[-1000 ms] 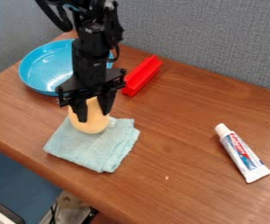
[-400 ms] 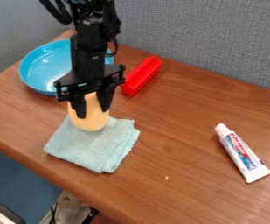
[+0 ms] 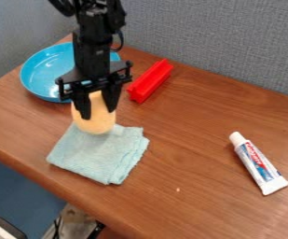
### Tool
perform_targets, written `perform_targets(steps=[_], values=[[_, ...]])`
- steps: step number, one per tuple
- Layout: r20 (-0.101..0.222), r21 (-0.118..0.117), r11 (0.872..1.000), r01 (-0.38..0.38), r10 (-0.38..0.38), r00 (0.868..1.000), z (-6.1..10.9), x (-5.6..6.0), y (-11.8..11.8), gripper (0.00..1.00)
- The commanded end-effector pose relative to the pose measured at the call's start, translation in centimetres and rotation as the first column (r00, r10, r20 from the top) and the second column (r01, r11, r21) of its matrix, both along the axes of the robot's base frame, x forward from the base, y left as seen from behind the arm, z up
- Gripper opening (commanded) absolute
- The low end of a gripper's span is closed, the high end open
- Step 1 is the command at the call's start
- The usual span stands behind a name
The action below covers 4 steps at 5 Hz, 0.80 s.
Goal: Put the yellow ball on the blue plate
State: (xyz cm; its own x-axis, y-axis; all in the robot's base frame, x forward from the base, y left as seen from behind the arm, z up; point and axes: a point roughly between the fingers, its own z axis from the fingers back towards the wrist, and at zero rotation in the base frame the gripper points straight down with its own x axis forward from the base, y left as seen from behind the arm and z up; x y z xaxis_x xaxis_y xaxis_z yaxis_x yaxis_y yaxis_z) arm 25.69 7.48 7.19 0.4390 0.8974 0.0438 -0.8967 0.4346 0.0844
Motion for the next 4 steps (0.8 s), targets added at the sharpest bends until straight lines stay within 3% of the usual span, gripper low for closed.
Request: perform_targets(steps=[1,4], values=[[0.060,-0.009,1.000,-0.020,0.021,0.998,2.4,1.0,1.0,0.00],[0.114,-0.059,0.990,-0.127,0.133,0.985,6.1,2.5,6.7,0.00]])
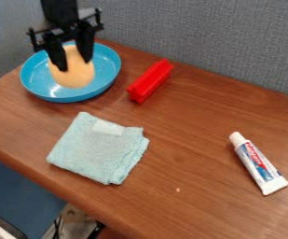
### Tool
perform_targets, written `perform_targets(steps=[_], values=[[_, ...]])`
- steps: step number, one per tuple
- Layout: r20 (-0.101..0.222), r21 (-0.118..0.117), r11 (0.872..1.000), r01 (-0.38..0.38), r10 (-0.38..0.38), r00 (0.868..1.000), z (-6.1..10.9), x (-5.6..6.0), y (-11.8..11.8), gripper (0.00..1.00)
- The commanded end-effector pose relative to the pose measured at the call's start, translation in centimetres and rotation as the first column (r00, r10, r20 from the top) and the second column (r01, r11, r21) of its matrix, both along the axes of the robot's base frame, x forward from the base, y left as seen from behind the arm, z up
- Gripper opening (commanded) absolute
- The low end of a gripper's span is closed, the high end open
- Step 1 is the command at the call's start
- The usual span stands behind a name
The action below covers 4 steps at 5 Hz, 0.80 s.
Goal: Put the yellow ball on the blue plate
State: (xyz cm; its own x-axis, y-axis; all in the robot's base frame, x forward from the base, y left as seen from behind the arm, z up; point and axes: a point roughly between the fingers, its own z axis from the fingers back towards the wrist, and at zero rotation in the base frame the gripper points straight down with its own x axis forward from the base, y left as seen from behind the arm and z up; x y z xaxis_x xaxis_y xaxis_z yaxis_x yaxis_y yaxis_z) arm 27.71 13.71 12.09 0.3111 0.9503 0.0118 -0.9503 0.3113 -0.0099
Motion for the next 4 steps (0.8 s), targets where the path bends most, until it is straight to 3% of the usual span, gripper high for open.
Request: perform_targets(steps=[1,4], values=[[0.046,0.030,0.999,-0.023,0.022,0.999,0.8,0.4,1.1,0.00],[0.030,0.059,0.997,-0.054,0.052,0.998,-1.4,0.9,2.2,0.00]])
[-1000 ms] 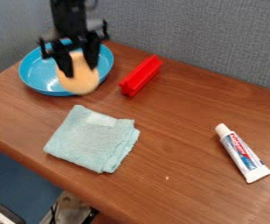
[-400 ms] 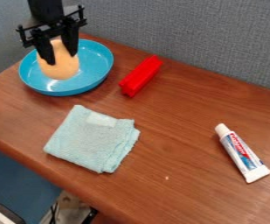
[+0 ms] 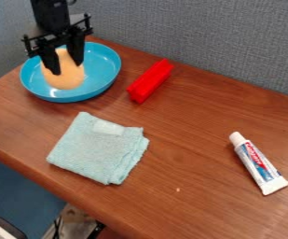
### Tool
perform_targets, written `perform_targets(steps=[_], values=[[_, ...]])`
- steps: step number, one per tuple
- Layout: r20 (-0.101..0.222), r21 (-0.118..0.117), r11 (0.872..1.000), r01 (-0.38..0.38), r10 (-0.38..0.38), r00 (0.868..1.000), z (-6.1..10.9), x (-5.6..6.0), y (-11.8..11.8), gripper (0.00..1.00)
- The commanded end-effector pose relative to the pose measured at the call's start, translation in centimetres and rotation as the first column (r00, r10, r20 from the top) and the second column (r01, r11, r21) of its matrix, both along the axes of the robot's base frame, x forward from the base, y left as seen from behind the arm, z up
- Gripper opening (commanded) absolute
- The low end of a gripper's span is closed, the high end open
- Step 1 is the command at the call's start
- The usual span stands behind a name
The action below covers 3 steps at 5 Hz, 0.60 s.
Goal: Put the yellow ball on the blue plate
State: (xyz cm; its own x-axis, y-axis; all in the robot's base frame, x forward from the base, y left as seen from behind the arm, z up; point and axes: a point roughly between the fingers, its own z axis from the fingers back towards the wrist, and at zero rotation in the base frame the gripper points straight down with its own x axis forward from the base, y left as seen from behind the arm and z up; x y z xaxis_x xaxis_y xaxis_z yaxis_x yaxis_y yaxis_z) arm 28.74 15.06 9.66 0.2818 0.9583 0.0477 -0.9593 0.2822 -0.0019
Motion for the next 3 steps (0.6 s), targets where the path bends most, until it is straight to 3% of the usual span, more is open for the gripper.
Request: perform_targets(steps=[1,3], values=[[0.020,0.031,0.999,-0.034,0.033,0.999,0.4,-0.1,1.2,0.00],[0.008,0.041,0.998,-0.043,0.043,0.999,-0.7,0.0,1.3,0.00]])
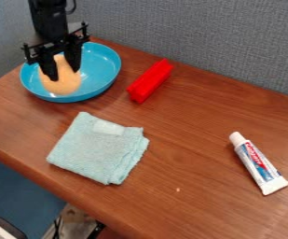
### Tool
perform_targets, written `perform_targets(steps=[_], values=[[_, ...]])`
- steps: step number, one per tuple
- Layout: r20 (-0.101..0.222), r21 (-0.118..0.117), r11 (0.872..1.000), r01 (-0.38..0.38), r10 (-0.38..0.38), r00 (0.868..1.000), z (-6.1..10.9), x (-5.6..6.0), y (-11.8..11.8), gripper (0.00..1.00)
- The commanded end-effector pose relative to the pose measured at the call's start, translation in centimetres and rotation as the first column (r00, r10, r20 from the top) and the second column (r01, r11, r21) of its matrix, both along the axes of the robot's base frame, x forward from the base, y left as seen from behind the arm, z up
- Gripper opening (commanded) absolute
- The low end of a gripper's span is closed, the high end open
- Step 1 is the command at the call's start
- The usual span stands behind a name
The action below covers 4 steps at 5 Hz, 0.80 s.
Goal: Put the yellow ball on the blue plate
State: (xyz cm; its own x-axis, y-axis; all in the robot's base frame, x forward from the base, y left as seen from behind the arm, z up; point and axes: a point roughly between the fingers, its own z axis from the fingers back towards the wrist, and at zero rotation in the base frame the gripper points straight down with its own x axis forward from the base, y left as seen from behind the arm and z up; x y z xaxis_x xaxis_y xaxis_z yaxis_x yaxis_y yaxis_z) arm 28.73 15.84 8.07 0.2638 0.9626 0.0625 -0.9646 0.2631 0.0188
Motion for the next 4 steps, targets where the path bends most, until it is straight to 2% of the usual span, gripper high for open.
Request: perform_targets(steps=[1,4], values=[[0.018,0.024,0.999,-0.027,0.026,0.999,0.46,-0.01,0.61,0.00],[0.013,0.028,0.999,-0.029,0.028,1.000,-0.28,-0.05,0.61,0.00]])
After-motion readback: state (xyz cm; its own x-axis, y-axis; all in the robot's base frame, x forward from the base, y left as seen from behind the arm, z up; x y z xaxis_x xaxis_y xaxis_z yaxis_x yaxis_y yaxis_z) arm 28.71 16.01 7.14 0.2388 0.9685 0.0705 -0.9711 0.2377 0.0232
